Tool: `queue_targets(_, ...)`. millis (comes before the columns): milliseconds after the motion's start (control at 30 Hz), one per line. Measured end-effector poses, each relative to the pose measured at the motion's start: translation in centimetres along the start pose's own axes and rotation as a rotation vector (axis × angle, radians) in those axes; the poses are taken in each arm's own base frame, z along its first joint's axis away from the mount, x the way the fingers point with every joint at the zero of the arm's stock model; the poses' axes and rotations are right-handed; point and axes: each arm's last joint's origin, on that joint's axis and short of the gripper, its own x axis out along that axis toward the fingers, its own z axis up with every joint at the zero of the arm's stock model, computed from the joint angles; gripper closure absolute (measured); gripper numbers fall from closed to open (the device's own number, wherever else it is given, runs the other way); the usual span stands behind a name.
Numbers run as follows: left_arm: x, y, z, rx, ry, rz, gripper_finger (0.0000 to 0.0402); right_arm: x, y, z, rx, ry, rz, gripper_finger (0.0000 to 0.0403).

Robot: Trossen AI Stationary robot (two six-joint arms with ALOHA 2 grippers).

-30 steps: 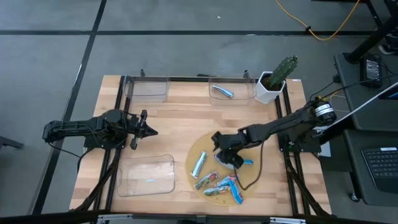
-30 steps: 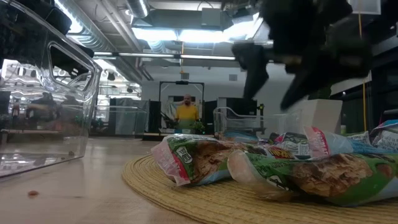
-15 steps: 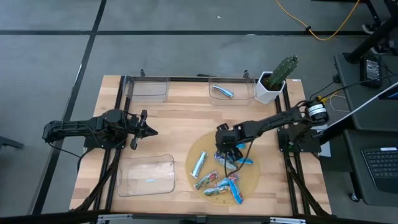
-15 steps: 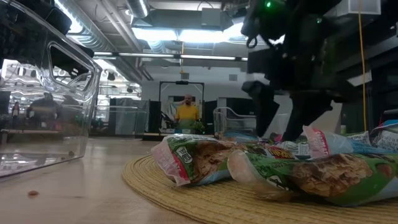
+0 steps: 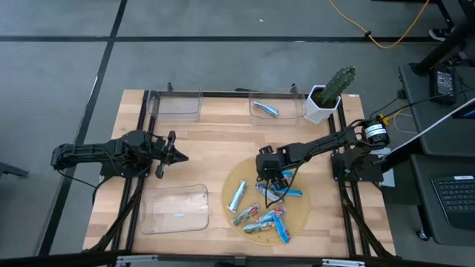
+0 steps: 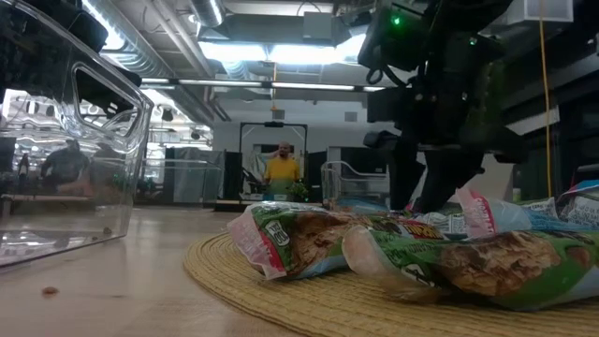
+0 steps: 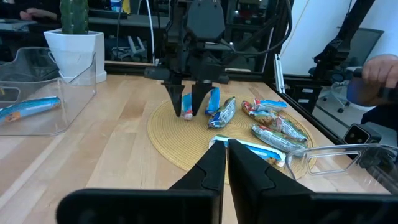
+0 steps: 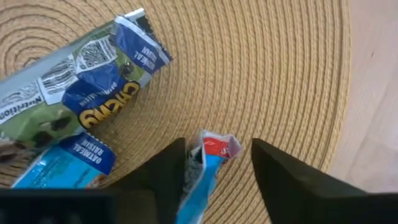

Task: Pick and place Granola Bars by type
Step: Put the red granola bar into the top left transparent bin

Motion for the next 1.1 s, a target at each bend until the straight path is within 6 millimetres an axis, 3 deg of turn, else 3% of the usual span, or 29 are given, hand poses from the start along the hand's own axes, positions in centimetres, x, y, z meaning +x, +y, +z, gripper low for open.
queue_targets(367, 0.00, 0.00, -0.01, 0.000, 0.000, 0.000, 0.0393, 0.00, 0.01, 0.00, -0.004, 0.001, 0.000, 0.0390)
queue_targets(1100, 0.00, 0.00, 0.00, 0.000, 0.000, 0.000, 0.0389, -0.78, -0.29, 0.84, -0.009, -0.007, -0.002, 0.0397)
